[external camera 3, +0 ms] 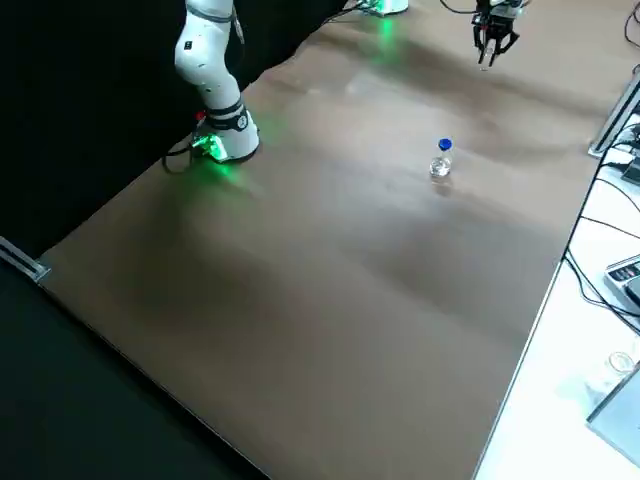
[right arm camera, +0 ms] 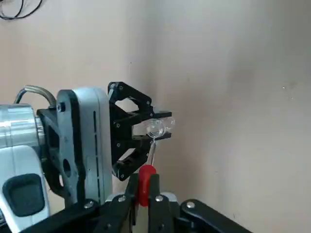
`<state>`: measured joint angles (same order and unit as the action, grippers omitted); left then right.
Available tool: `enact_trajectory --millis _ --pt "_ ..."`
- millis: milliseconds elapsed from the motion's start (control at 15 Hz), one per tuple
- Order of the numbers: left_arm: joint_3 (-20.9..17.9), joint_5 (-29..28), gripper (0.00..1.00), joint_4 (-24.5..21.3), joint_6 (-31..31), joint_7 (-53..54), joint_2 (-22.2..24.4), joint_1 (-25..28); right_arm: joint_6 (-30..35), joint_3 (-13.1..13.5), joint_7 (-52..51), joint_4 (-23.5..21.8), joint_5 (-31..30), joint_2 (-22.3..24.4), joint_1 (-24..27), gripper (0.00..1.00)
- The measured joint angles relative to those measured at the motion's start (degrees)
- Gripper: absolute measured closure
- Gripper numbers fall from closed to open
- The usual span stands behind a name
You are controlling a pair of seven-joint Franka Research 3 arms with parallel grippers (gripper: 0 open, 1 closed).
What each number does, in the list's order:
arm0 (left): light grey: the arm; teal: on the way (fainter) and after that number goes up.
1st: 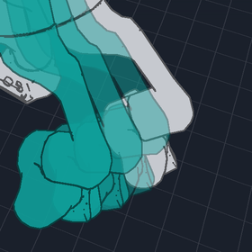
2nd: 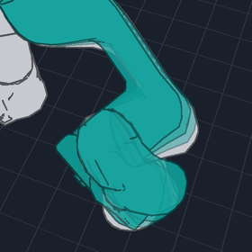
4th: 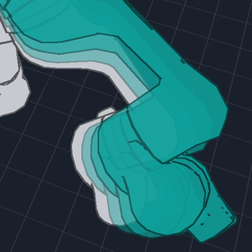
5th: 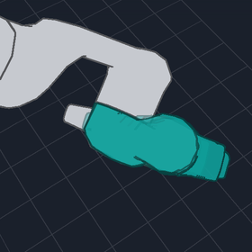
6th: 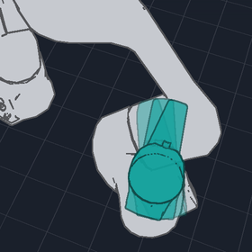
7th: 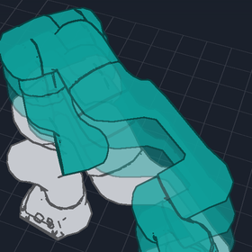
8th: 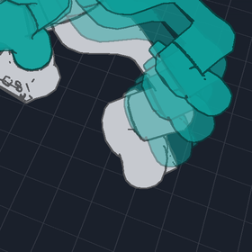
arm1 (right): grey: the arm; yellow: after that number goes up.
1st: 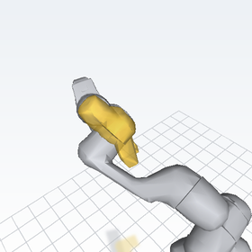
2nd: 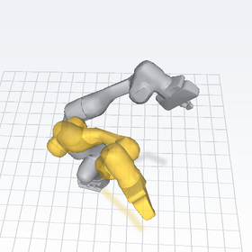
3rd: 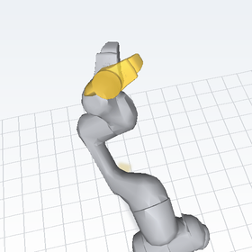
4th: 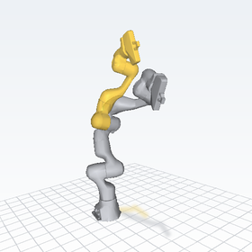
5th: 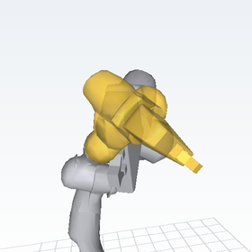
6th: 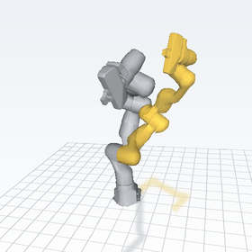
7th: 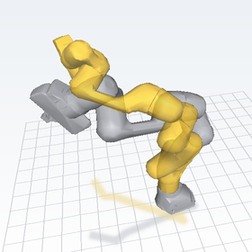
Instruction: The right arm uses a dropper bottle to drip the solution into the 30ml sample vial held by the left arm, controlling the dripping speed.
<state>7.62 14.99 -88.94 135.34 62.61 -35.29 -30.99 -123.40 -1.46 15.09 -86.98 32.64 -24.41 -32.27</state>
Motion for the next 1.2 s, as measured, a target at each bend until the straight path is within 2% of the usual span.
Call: enact_trajectory --millis 1200 --pt "-0.08 0.00 0.69 0.02 0.00 0.00 0.00 0.04 -1.32 0.00 0.00 0.01 0.00 -0.66 -0.51 0.88"
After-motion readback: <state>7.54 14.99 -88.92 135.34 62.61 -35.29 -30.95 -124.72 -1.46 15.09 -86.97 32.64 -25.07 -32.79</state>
